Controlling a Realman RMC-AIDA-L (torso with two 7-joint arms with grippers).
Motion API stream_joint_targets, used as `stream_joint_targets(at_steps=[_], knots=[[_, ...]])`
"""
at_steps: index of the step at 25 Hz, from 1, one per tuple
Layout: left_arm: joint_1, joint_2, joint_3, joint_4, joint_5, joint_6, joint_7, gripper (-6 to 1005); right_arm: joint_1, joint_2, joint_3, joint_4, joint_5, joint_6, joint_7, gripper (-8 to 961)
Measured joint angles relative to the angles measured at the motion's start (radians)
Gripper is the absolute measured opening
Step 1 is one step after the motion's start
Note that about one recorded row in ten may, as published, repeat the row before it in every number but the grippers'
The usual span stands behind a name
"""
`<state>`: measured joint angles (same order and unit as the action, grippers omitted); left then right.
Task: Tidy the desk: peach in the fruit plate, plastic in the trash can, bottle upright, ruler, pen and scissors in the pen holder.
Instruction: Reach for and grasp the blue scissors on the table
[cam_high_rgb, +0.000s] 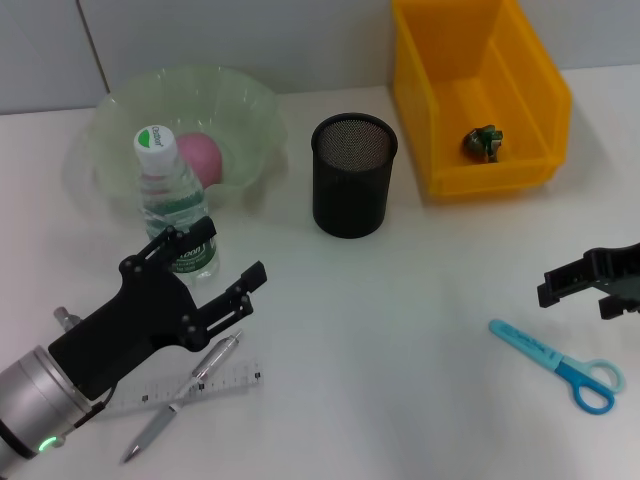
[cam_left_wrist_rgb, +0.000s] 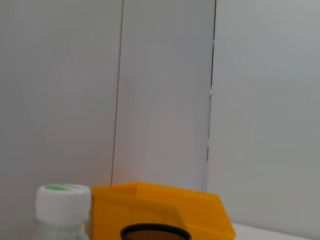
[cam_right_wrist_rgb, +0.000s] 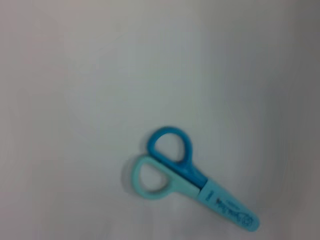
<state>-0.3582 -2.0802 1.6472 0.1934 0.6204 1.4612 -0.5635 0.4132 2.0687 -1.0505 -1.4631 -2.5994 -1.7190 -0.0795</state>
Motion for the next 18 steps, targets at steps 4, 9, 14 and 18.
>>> stream_joint_targets(at_steps=[4,9,14,18], knots=[[-0.002,0.0,0.07,0.01,-0.093,-0.007,0.003,798,0.006,0.002,0.017,0.021,0.0,0.014,-0.08,826],[-0.002,0.0,0.071,0.012,-0.105,-0.008,-0.001,798,0.023,-0.001,0.047,0.071,0.011,0.022,-0.219,824],[-0.001,0.0,0.071,0.012,-0.11,-0.009,-0.009,798,0.034,0.002,0.073,0.089,0.019,-0.002,-0.319,823],[0.003,0.0,0.086,0.012,-0.118,-0.011,-0.014,798,0.029,0.003,0.067,0.091,0.018,-0.016,-0.369,822]])
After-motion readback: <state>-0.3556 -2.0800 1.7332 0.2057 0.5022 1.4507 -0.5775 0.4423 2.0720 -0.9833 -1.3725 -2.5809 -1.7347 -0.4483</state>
